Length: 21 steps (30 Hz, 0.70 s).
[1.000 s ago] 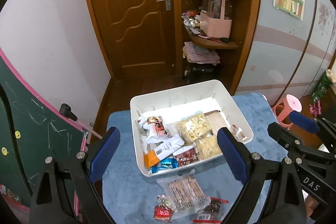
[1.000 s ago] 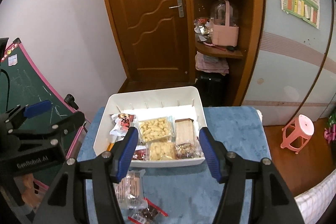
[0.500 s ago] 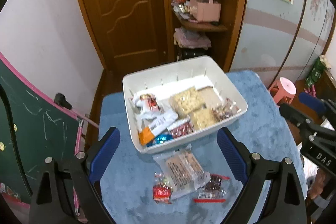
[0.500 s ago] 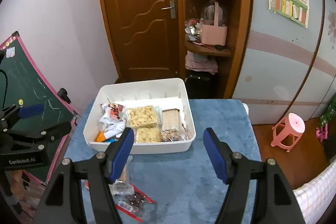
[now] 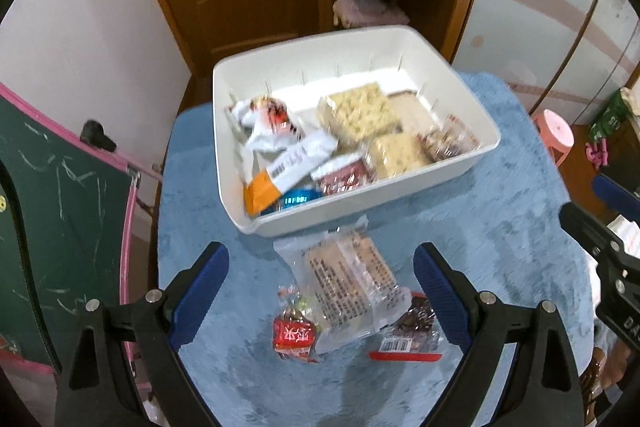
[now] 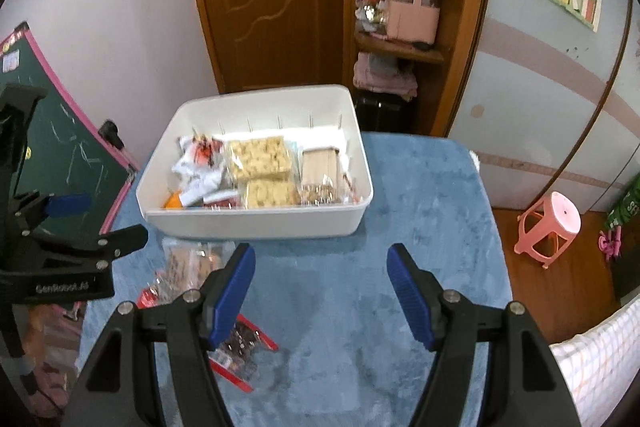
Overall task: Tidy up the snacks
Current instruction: 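Withdraw both tools from the tray toward the remaining loose packets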
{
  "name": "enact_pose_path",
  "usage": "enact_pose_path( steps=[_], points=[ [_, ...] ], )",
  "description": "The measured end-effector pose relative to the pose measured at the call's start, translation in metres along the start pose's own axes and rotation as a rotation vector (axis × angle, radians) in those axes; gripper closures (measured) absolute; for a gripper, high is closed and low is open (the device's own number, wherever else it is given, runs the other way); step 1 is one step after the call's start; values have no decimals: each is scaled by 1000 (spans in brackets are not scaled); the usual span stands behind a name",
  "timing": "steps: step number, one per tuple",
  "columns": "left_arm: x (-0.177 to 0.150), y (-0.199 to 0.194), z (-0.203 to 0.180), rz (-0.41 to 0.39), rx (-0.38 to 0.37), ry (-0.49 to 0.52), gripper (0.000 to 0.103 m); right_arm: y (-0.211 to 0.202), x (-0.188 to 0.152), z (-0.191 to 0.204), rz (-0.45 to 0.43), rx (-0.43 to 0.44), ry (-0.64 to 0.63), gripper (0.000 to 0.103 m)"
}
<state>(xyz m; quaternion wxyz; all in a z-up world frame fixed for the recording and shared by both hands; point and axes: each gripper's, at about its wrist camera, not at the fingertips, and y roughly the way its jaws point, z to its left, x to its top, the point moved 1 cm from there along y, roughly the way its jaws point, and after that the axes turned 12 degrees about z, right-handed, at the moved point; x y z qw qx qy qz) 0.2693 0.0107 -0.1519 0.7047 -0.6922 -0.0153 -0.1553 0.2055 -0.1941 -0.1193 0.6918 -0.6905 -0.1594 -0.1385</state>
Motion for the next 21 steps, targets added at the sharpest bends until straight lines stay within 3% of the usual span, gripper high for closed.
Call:
enact_pose_path(
  steps=[8,21],
  points=[
    [1,40,-1,95,5,-29,10,30,-12,2,72,13,-39,34],
    [2,99,0,238,83,-55,10,66,-24,10,159,46,-92,34]
  ],
)
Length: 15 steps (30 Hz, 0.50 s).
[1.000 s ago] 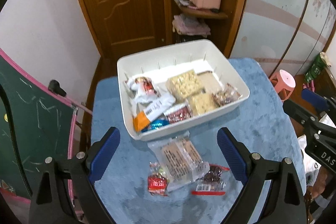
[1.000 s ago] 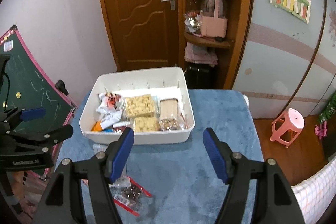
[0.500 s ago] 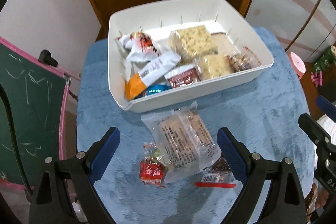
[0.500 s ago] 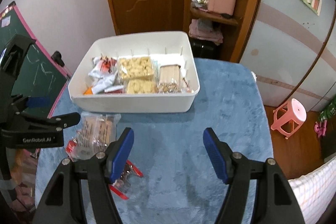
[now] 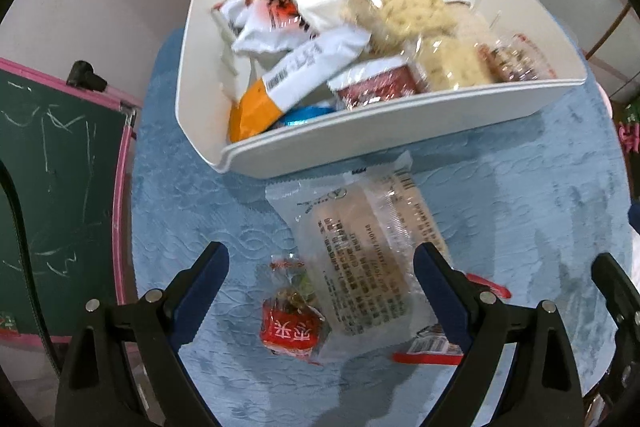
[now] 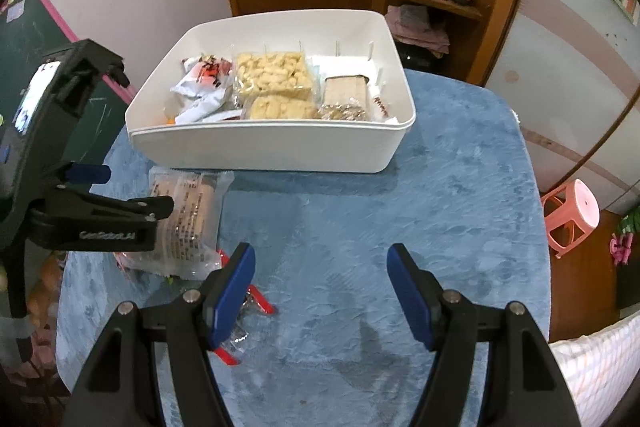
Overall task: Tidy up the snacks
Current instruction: 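Withdraw both tools from the tray toward the remaining loose packets, then grasp the clear bread packet with the left gripper while the right grasps the foil-and-red packet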
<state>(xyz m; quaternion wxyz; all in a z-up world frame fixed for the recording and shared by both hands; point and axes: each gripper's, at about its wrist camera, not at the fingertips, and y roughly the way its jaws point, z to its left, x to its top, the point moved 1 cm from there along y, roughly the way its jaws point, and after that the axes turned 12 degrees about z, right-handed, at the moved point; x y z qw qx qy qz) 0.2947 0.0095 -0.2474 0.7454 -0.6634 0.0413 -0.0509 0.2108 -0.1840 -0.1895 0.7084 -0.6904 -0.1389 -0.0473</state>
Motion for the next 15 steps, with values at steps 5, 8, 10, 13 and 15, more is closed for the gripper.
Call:
enact_pose_path(
  steps=[5,8,10,13,15],
  points=[
    [4,12,5,19,-30,-25,10,8,1,3,19,17,-21,34],
    [7,16,9,27,-47,-40,6,15,2,6,33,25,-38,34],
    [9,20,12,39,-67,-54,4,19,2,9,41,26,-51,34],
    [11,29,18,66,-124,-81,3,23,3,12,49,33,-65,34],
    [13,34,20,84,-159,-102,3,25,3,14,54,39,-73,34]
  ],
)
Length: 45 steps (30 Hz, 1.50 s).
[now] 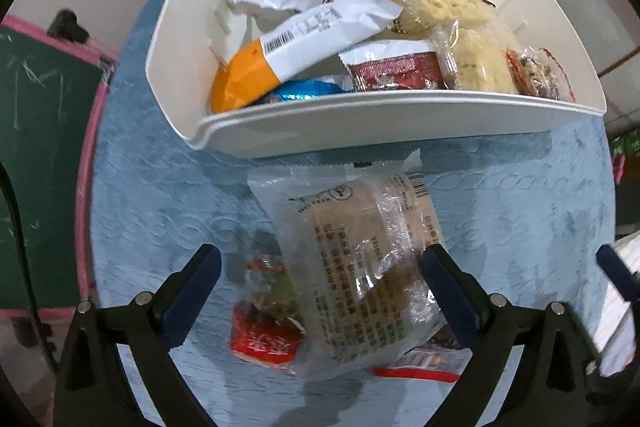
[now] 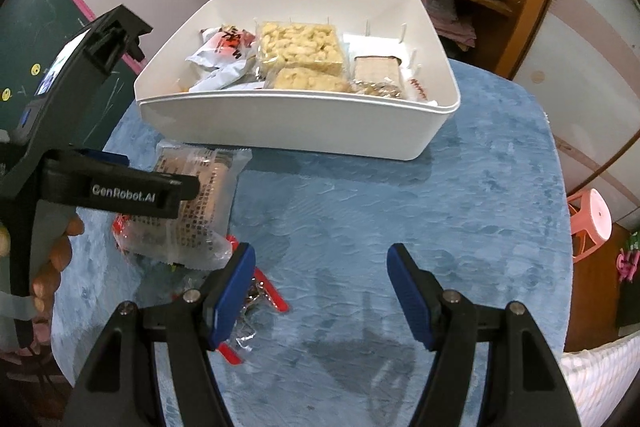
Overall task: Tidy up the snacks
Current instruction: 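Grasp the clear bread packet with the left gripper while the right grasps the foil-and-red packet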
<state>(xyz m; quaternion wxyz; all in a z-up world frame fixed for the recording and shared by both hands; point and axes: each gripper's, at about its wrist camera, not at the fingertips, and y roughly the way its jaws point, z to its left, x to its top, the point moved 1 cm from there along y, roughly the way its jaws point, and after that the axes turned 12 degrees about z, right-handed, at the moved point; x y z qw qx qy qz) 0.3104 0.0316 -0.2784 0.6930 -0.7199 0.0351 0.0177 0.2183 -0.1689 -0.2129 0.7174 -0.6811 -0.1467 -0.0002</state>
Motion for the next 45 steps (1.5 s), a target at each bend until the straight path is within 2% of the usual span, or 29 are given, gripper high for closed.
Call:
enact_pose_path(
  steps=[4,7,13,18,23,26,29,31,33,34,36,37,39,42,44,45],
  points=[
    [1,5,-1,31,-34,9,3,3,-1,0,6,24,-10,34],
    [-6,11,-7,60,-66,58,3,7,-4,1,19,59,-30,34],
    [-16,16,3,58,-115,59,3,20,-9,16,64,111,-105,34],
    [-28,16,13,43,-114,113,6,32,-10,32,114,175,-169,34],
    [-33,15,14,40,-102,118,7,48,-15,44,168,186,-206,34],
    [-36,10,2,50,-89,127,7,60,-19,48,199,163,-216,34],
    [-29,13,-4,61,-64,142,7,77,-25,51,240,87,-231,33],
    [-26,16,-12,68,-53,149,6,76,-30,59,203,44,-280,32],
    [-24,18,-16,74,-50,145,4,76,-32,59,183,46,-265,35],
    [-21,19,-17,77,-53,141,4,73,-33,59,175,56,-256,45],
    [-18,23,-25,83,-57,135,3,70,-34,55,175,80,-246,54],
    [-17,24,-28,84,-53,131,2,68,-34,52,174,88,-232,62],
    [-13,25,-39,79,-36,134,1,66,-37,47,175,106,-212,64],
    [-12,24,-52,50,-13,160,12,62,-43,35,180,134,-159,65],
    [-14,20,-60,22,-8,175,30,58,-47,26,178,141,-129,65],
    [-16,18,-61,13,-9,180,31,55,-50,21,171,144,-112,65]
  ],
)
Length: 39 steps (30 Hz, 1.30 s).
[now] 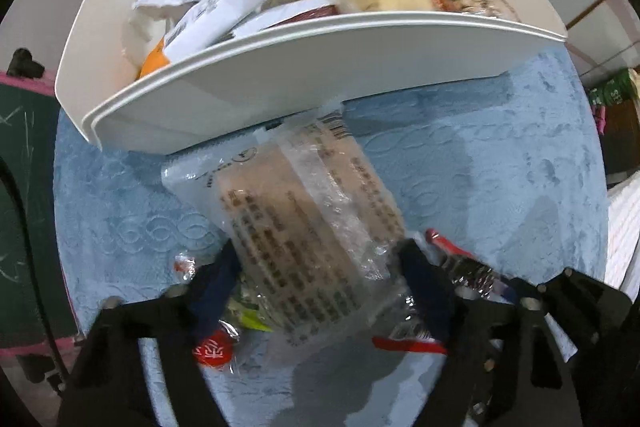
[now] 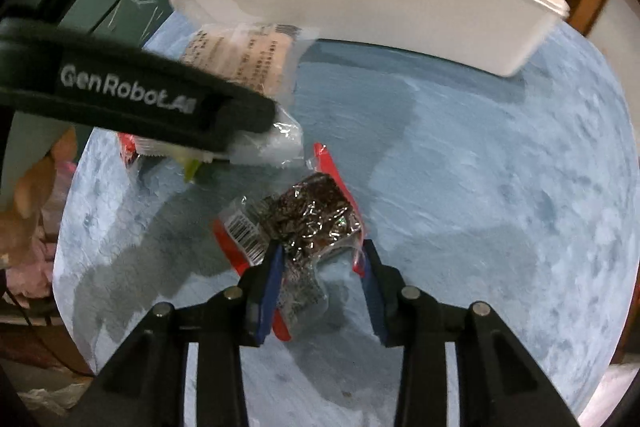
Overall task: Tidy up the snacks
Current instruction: 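Grasp the clear bread packet with the left gripper while the right grasps the foil-and-red packet, then carry both packets over the white tray and open both grippers to drop them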
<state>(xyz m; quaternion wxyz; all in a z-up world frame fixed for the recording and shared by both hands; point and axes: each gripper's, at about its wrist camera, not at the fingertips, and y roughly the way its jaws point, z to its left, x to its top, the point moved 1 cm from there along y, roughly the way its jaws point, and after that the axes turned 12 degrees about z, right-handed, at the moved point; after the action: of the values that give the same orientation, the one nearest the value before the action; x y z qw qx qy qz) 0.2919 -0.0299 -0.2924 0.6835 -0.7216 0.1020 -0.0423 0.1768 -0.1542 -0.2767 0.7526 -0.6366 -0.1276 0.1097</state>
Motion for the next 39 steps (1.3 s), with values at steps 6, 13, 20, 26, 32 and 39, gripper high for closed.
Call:
enact_pose_path(
  steps=[6,13,20,26,32,39],
  points=[
    [-17,-27,-3,-68,15,23,37,-20,-14,-18,-48,43,82,66],
    [-37,-90,4,-200,-60,57,37,-65,-6,-31,-172,81,162,65],
    [-31,-164,8,-352,-66,74,37,-128,23,-45,-350,72,203,65],
    [-9,-217,15,-498,3,95,37,-181,61,-51,-481,3,220,65],
    [24,-252,14,-575,60,106,37,-211,100,-54,-562,-49,243,65],
    [59,-260,13,-605,128,110,35,-211,140,-63,-578,-98,285,64]
  ],
)
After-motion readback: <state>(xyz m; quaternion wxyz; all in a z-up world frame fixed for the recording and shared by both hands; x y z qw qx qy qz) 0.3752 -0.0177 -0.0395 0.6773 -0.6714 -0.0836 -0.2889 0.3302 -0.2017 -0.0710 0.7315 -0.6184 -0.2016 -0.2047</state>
